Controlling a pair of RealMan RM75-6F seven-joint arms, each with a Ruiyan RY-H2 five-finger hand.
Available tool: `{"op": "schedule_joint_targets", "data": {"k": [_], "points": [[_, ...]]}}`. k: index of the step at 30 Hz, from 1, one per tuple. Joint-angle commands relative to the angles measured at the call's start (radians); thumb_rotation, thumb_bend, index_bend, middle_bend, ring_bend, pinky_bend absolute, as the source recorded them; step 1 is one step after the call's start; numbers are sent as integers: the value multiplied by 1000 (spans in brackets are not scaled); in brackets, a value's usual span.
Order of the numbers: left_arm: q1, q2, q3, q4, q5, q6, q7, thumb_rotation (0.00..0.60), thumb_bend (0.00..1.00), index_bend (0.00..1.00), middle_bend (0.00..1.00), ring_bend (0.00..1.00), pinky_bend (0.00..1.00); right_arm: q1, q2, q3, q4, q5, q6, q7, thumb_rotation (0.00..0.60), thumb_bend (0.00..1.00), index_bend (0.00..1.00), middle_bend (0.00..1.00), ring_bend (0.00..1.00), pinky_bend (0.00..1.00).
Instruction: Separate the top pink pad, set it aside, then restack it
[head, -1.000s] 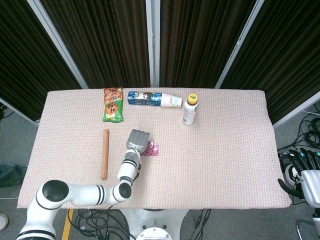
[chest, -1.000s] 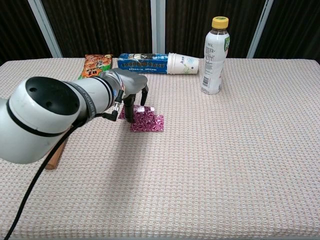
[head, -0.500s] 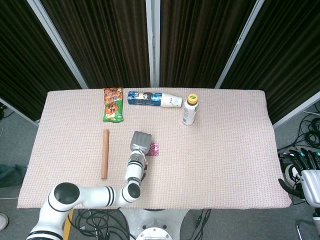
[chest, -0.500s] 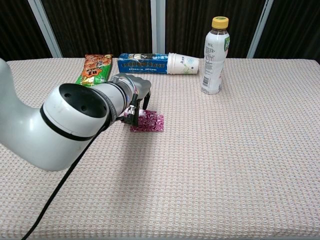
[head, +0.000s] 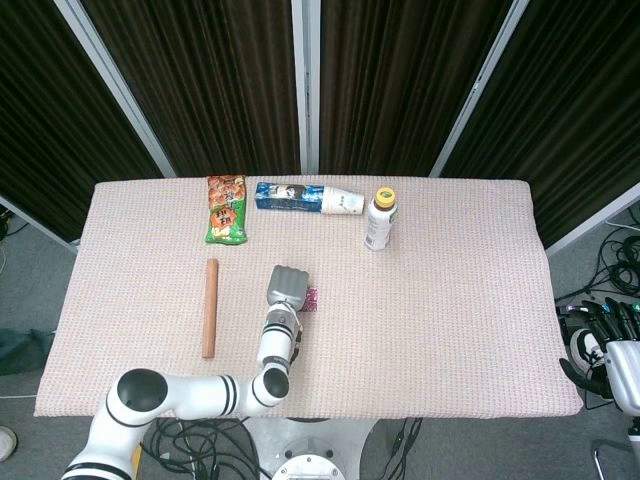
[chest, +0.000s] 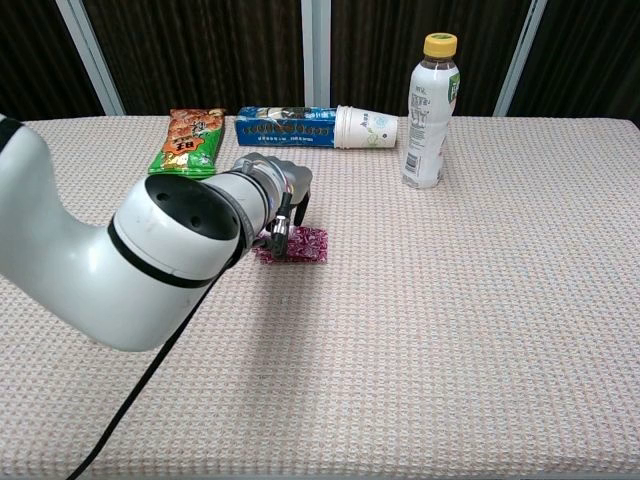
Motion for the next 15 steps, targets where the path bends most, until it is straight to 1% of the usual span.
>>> {"op": "schedule_joint_targets", "data": {"k": [1,6,9,15], "points": [[-4,-9,-10,11,-5,-2,6,600,251,443,906,886,968,-1,0,0,1,1,1,1,523,168,213,132,0,0],[-8,-22,-15,29,0,-2,18,600,248,436,906,886,968,-1,0,1,7,4,0,6,526,165,213,133,0,0],[-7,-27,-18,33,1,-3,22,600,246,407,906,886,968,-1,-1,1,9,5,-3,9,524,166,213,132,0,0],[-4,-30,-25,37,10,-3,27,600,242,385,906,886,968,-2,-1,2,12,7,-3,13,528,167,213,134,0,0]]}}
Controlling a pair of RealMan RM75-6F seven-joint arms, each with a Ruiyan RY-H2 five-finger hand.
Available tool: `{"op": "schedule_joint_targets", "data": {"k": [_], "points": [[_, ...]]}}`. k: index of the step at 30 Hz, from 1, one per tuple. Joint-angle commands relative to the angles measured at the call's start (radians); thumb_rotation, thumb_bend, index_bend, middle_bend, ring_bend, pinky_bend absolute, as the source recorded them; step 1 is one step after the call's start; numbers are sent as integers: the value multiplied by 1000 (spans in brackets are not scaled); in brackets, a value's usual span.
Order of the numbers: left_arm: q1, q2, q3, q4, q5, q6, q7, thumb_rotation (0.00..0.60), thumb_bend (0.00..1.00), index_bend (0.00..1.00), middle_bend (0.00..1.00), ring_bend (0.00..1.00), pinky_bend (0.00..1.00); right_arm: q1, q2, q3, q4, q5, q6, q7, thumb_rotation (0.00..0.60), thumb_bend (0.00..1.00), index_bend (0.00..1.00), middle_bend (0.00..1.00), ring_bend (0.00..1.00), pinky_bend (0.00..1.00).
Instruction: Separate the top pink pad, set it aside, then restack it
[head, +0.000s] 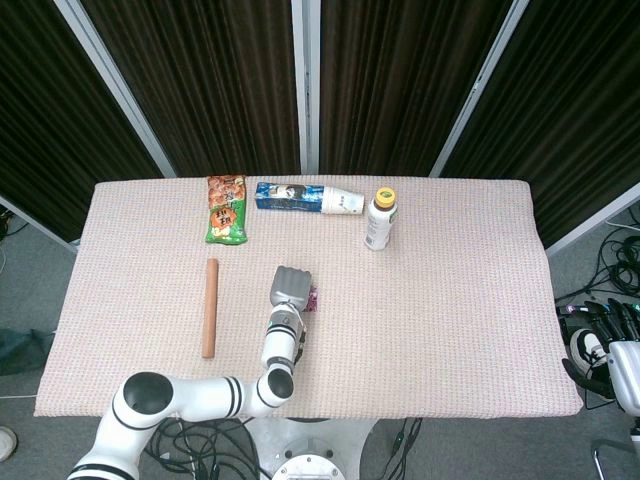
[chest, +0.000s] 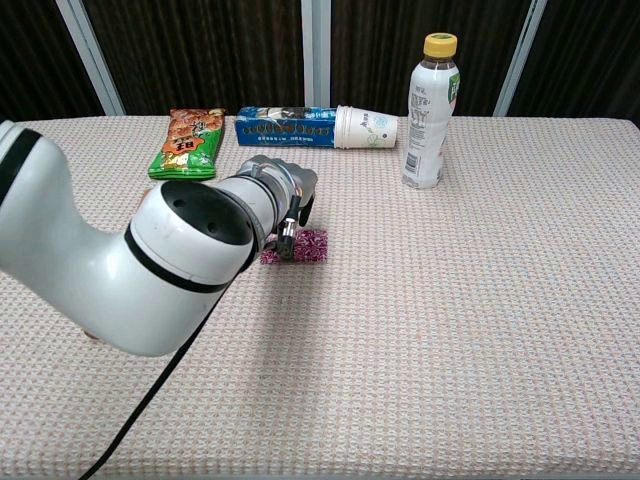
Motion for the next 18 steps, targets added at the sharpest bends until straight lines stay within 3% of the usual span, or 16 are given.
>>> {"op": "schedule_joint_targets", "data": {"k": [1,7,11,18], "points": [[1,1,-4,-1,0,1,4,600,242,383,905,886,968,0,0,0,0,0,1,1,527,167,213,133,0,0],[13,29,-16,-43,27,-1,-16,600,241,366,906,886,968,-2,1,1,1,-2,5,4,529,165,213,133,0,0],[51,86,8,-92,154,19,-104,600,241,337,896,874,959,0,2,3,1,-4,5,7,524,167,214,133,0,0],[173,261,74,-230,366,21,-284,600,241,328,760,676,885,7,-5,1,8,-20,4,19,528,165,214,133,0,0]]}}
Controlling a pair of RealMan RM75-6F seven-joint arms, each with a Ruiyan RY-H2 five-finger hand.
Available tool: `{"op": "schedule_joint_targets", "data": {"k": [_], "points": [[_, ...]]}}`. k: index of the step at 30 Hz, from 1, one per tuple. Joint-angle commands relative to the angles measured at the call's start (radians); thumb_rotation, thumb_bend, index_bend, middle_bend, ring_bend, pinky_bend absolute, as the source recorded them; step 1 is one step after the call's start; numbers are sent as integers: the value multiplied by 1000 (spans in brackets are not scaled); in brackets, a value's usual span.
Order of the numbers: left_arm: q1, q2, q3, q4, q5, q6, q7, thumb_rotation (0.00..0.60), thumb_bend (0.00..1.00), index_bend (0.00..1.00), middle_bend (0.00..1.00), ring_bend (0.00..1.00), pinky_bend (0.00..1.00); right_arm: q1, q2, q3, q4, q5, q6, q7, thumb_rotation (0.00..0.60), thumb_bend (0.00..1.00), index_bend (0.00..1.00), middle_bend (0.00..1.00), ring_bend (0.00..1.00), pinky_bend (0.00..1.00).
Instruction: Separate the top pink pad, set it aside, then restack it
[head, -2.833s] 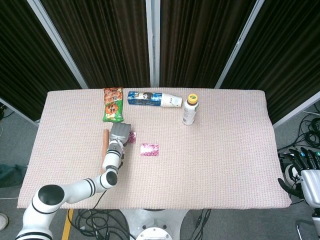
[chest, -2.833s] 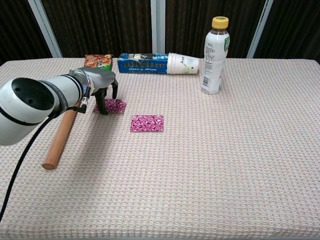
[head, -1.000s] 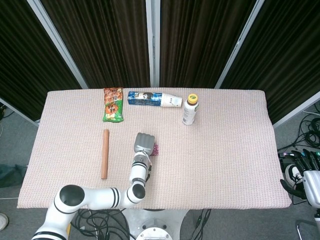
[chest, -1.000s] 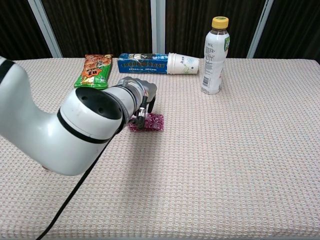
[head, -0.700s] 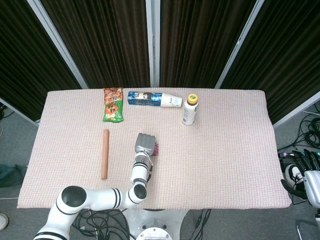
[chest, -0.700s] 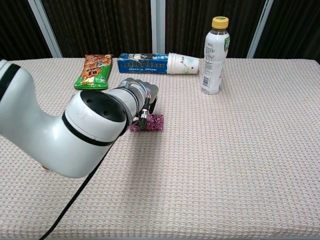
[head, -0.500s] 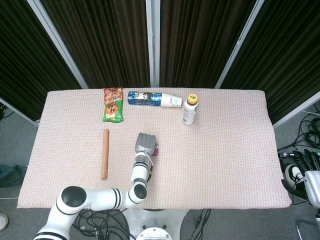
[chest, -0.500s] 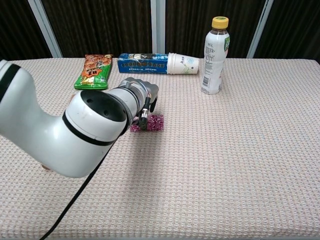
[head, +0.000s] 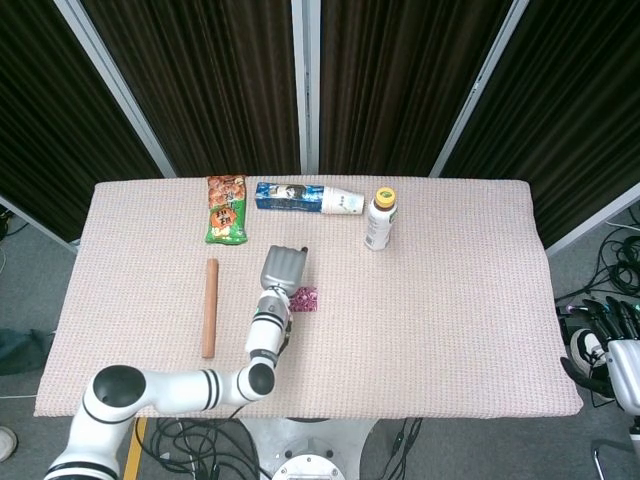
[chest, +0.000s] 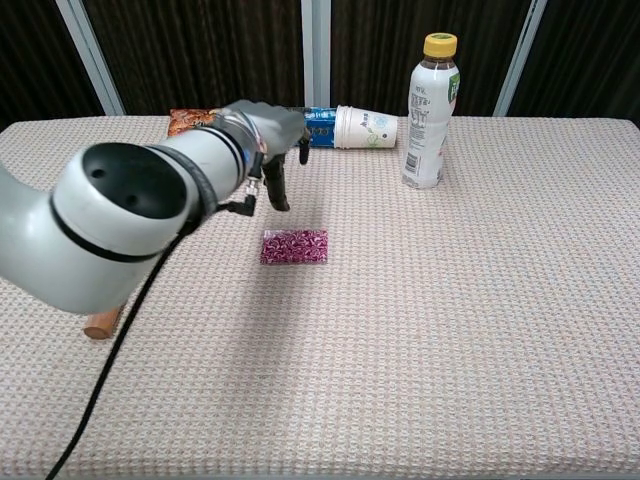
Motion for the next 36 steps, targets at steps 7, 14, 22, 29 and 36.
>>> {"op": "schedule_joint_targets", "data": {"k": [7,14,22,29,36], "points": [[232,329,161,-248,372,38,-299,600,242,328,620,496,671,4,-10,-3,11,-16,5,13,526,167,213,133,0,0],[411,497,281,-336,611,176,-501,600,242,325,468,337,506,10,-18,3,35,-10,2,36,528,166,213,133,0,0],[615,649,382,-416,763,361,-655,600,240,307,400,273,394,12,-22,8,57,0,0,42,528,166,213,107,0,0],[767,746,462,-500,839,462,-717,600,240,308,400,273,383,13,-30,8,43,-11,9,7,529,166,205,105,0,0],[876,767,489,-510,940,585,-713,600,240,304,388,269,365,13,-36,11,34,-29,33,-36,529,167,189,98,0,0]]}}
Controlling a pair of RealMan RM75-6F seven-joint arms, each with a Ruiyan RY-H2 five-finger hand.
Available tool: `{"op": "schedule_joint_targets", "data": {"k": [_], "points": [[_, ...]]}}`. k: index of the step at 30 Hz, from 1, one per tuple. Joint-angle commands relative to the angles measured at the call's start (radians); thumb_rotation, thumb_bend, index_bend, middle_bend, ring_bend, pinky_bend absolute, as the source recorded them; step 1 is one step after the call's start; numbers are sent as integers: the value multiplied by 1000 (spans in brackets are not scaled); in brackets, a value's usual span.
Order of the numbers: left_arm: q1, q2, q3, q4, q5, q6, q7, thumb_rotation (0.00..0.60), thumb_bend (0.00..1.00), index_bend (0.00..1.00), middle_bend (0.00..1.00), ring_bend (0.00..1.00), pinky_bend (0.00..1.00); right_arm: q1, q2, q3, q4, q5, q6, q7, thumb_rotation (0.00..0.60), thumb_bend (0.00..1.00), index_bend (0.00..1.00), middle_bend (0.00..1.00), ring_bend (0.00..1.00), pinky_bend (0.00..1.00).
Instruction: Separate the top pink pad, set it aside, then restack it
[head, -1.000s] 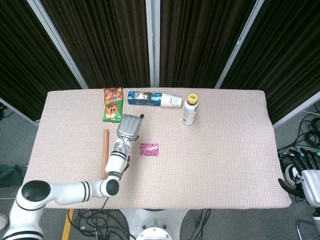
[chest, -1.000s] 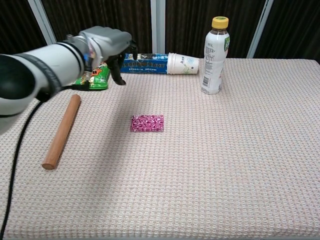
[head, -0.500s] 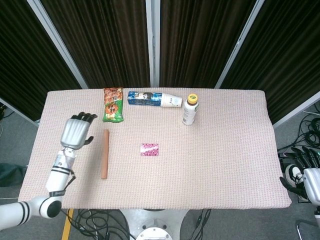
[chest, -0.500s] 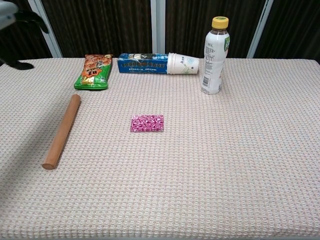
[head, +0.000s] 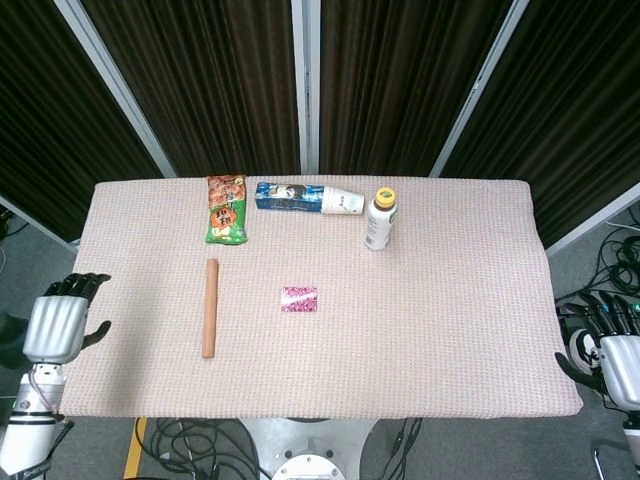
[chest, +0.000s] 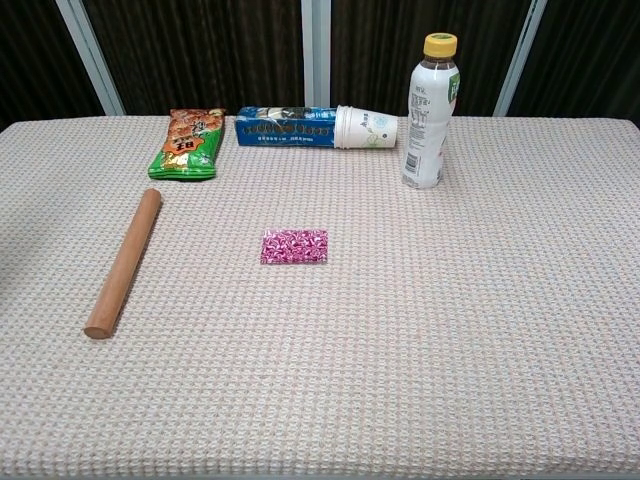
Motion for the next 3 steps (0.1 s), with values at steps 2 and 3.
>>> {"op": "schedule_joint_targets", "data": {"k": [2,3], "points": [[67,16,22,-6,58,64,5,600,240,300,381,253,353,-2,-5,0,1,-6,9,-10,525,167,184,95,0,0],[77,19,22,-4,61,69,8,600,240,297,376,243,346,-3,-5,0,2,-3,7,-15,524,167,180,93,0,0]]}}
